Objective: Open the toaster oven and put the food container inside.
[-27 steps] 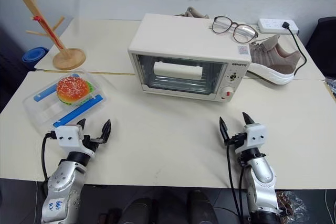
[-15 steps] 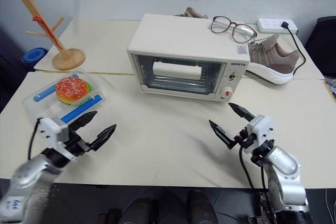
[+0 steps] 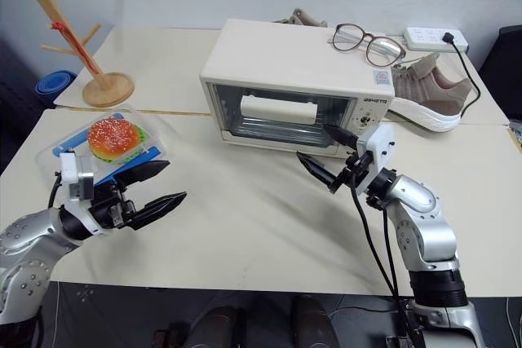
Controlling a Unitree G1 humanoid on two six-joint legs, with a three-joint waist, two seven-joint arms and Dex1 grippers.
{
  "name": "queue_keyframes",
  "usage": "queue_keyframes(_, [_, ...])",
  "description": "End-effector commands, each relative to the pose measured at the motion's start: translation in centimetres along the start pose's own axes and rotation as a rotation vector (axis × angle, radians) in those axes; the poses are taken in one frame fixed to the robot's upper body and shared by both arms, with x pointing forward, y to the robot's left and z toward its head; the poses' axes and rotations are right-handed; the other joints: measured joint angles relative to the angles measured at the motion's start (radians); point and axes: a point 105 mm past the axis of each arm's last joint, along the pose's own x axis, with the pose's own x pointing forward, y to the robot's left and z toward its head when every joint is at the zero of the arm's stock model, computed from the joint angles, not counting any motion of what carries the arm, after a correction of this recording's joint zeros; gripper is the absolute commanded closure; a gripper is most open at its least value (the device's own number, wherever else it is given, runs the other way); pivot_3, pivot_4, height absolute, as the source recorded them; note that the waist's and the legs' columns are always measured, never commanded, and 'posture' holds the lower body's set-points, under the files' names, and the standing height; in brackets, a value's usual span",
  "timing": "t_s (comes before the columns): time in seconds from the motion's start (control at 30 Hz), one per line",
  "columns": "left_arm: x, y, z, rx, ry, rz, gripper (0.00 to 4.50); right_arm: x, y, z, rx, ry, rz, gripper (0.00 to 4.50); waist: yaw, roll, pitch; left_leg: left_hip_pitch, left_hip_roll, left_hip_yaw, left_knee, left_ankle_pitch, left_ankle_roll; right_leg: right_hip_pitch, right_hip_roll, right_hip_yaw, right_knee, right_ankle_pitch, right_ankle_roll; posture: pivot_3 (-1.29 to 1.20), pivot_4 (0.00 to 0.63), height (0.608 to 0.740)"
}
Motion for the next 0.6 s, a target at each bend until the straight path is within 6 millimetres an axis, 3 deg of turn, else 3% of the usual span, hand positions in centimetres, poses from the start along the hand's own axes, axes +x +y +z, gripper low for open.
queue_keyframes(0.03, [0.5, -0.6, 0.7, 0.026, -0.032, -0.008, 0.0, 1.0, 1.2, 1.7, -0.042, -0.097, 0.079, 0.05, -0.003, 0.0, 0.0, 0.0, 0.0, 0.0, 0.0, 0.0, 0.0, 0.0, 0.0, 0.0, 0.0, 0.0, 0.0, 0.0, 0.15, 0.74])
queue_keyframes(0.17, [0.5, -0.4, 0.7, 0.011, -0.054, 0.01, 0.0, 1.1, 3.6, 2.8, -0.077, -0.172, 0.22, 0.05, -0.004, 0.0, 0.0, 0.001, 0.001, 0.0, 0.0, 0.001, -0.001, 0.0, 0.002, 0.0, 0.002, 0.0, 0.0, 0.0, 0.15, 0.74])
queue_keyframes(0.4, [1.0, 0.7, 1.5, 0.017, -0.072, 0.015, 0.0, -1.0, 5.6, 0.6, -0.139, -0.047, 0.333, 0.05, 0.001, 0.0, 0.0, 0.001, 0.001, 0.0, 0.0, 0.001, -0.001, 0.0, 0.001, 0.0, 0.002, 0.0, 0.0, 0.0, 0.15, 0.74])
queue_keyframes(0.5, [1.6, 1.6, 2.5, 0.02, -0.106, 0.025, 0.58, -1.9, 6.0, -0.4, -0.175, 0.002, 0.362, 0.0, 0.001, 0.0, 0.0, 0.001, 0.0, 0.0, 0.001, 0.001, -0.001, 0.0, 0.002, 0.0, 0.003, 0.0, 0.0, 0.0, 0.15, 0.74])
queue_keyframes(0.6, [2.8, 3.1, 3.9, 0.054, -0.151, 0.047, 1.55, -2.3, 6.5, -1.3, -0.218, 0.039, 0.391, 0.0, 0.003, 0.0, 0.0, 0.001, 0.0, 0.0, 0.001, 0.001, -0.001, 0.0, 0.002, 0.0, 0.003, 0.0, 0.0, 0.0, 0.15, 0.74])
